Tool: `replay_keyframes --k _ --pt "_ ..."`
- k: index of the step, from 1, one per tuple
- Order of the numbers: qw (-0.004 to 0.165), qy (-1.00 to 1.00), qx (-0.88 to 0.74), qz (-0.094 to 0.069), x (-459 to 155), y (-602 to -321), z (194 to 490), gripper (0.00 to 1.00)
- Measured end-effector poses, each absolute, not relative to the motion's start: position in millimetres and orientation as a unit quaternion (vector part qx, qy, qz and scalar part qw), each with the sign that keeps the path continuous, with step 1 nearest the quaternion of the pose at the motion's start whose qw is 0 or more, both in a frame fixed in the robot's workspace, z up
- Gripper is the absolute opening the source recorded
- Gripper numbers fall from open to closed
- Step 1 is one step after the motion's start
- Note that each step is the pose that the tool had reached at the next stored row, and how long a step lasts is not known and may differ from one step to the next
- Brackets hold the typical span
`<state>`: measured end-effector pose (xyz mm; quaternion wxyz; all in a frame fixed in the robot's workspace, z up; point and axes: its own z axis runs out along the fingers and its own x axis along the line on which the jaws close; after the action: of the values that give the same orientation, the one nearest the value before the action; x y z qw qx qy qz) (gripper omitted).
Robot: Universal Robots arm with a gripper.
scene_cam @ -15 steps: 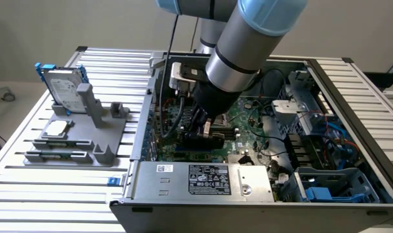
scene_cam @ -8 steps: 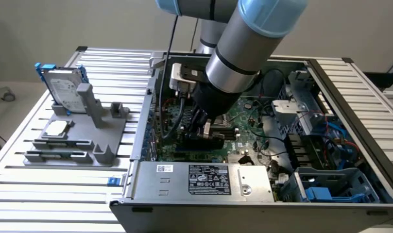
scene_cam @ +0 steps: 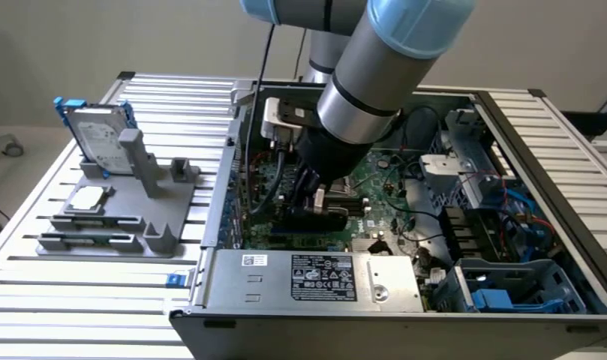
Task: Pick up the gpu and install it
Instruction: 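Insert the gpu into the slot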
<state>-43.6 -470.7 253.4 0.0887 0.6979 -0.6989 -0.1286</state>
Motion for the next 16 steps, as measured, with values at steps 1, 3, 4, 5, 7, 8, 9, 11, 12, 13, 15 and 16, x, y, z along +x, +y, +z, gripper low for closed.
replay_keyframes --k 1,3,4,5,7,8,9,11,12,13,15,16 --pt "0.089 -0.699 0.698 -0.129 -43 -471 254 0.33" --pt "0.089 -0.699 0.698 -0.128 -43 -471 255 0.46" --pt "0.089 -0.699 0.698 -0.129 -43 -471 257 0.46" --pt "0.089 -0.699 0.698 -0.129 -43 -471 259 0.52" --pt "0.089 -0.699 0.698 -0.129 -43 -471 265 0.52" --pt "0.089 -0.699 0.698 -0.129 -43 -471 270 0.52" --pt "0.089 -0.699 0.698 -0.129 -43 -471 274 0.52" --pt "0.089 -0.699 0.698 -0.129 -43 -471 283 0.52" --pt "0.089 -0.699 0.698 -0.129 -43 -471 288 0.52" --pt "0.089 -0.699 0.698 -0.129 -43 -471 292 0.52" --pt "0.089 -0.699 0.698 -0.129 -43 -471 301 0.50" --pt "0.089 -0.699 0.698 -0.128 -43 -471 306 0.50"
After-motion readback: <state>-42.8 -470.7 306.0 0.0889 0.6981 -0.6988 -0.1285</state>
